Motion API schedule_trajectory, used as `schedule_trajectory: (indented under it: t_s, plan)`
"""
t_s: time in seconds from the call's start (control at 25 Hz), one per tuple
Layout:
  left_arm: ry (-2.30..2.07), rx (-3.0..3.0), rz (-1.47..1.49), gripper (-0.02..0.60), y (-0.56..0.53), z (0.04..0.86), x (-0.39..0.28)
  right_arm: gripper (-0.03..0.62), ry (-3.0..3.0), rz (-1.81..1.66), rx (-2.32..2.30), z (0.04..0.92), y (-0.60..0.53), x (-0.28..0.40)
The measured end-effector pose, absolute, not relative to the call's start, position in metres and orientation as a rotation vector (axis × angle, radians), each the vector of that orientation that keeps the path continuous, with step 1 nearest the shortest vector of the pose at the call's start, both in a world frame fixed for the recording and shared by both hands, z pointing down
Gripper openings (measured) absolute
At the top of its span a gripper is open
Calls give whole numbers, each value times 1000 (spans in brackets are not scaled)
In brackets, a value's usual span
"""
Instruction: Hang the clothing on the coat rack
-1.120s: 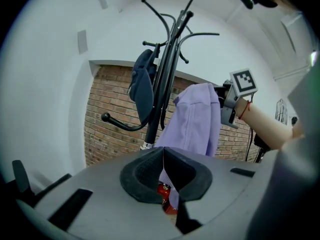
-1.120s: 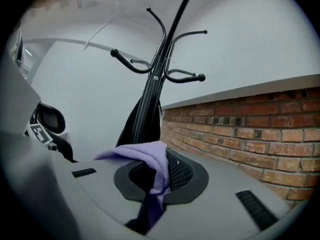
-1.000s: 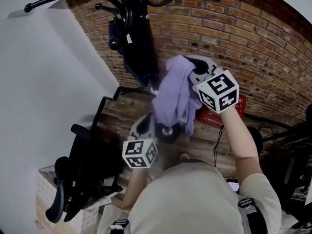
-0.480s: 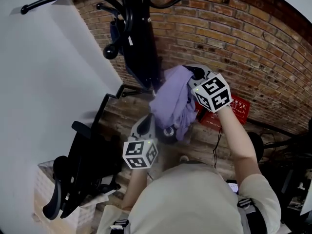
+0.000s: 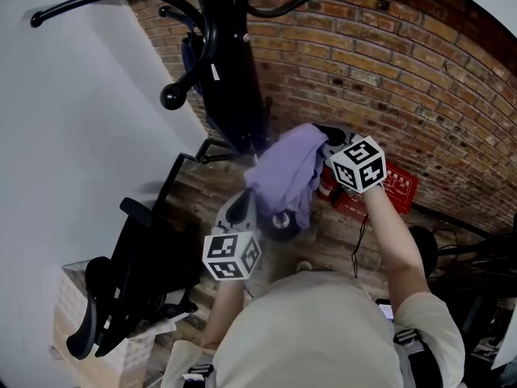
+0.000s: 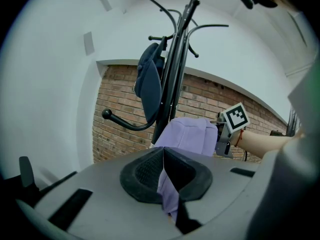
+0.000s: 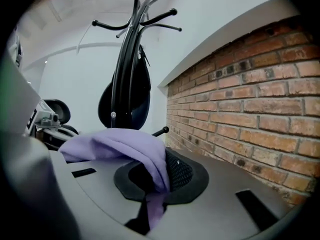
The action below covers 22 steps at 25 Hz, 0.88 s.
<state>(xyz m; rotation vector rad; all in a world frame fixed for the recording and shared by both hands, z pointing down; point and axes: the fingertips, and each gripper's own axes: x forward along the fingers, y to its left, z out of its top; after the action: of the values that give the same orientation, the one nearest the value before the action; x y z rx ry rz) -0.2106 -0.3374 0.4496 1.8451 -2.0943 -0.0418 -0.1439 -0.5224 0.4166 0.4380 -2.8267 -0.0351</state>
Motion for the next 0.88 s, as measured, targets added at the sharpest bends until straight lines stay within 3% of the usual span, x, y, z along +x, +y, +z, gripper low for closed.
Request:
schedule_trajectory:
  t_s: [0.88]
  plan:
    - [-2153, 1742, -46, 5, -329, 464, -196, 18, -2887, 161, 318, 499, -459, -119]
